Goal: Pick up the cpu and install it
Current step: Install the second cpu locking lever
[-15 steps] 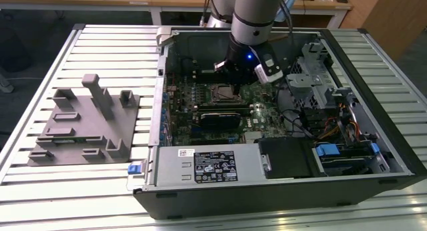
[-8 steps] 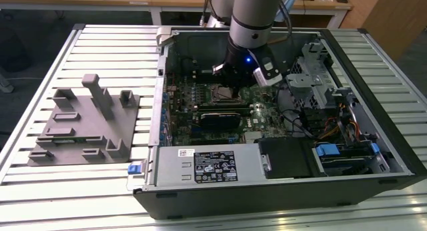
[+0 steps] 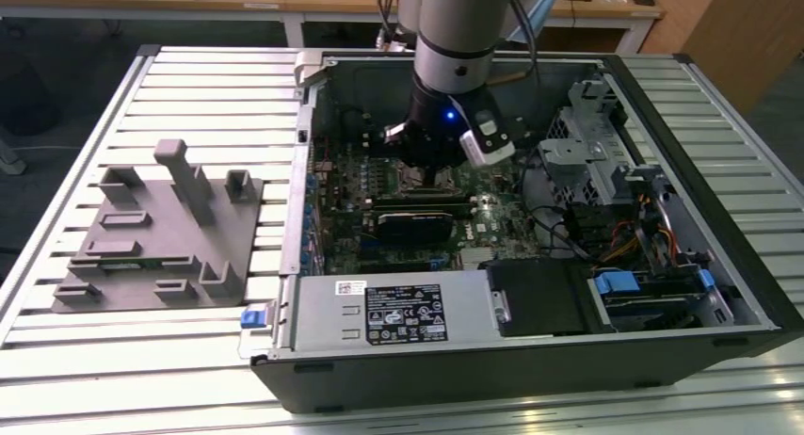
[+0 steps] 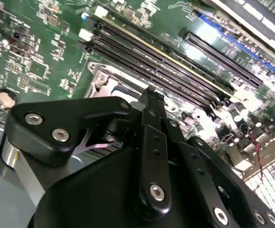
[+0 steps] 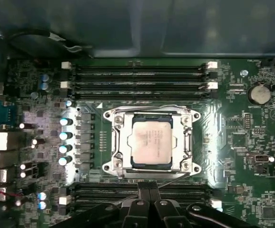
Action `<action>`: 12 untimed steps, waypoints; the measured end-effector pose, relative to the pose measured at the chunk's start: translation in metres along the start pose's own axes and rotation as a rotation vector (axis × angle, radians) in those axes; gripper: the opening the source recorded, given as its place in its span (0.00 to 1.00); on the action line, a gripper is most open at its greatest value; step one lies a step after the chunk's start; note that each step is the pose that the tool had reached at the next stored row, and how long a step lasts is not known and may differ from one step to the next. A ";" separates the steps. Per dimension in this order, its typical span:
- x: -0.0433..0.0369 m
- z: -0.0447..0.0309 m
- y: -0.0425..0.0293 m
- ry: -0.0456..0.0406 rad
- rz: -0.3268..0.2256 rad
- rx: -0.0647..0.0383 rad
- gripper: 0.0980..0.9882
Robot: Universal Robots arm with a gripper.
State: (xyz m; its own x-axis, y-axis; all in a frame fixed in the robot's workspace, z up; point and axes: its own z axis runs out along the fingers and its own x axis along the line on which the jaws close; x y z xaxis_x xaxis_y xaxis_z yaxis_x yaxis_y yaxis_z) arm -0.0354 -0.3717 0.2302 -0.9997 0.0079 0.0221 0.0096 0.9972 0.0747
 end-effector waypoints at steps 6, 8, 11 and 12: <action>0.0009 0.0016 -0.0022 0.0002 0.000 -0.013 0.01; 0.0013 0.0016 -0.0031 0.0003 0.000 -0.023 0.01; 0.0024 0.0015 -0.0055 0.0004 -0.001 -0.032 0.01; 0.0032 0.0015 -0.0065 0.0005 -0.001 -0.034 0.01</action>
State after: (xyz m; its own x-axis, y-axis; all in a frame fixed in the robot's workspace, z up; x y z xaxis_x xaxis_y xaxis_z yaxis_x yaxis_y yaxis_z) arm -0.0387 -0.3781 0.2283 -0.9997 0.0073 0.0225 0.0097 0.9940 0.1085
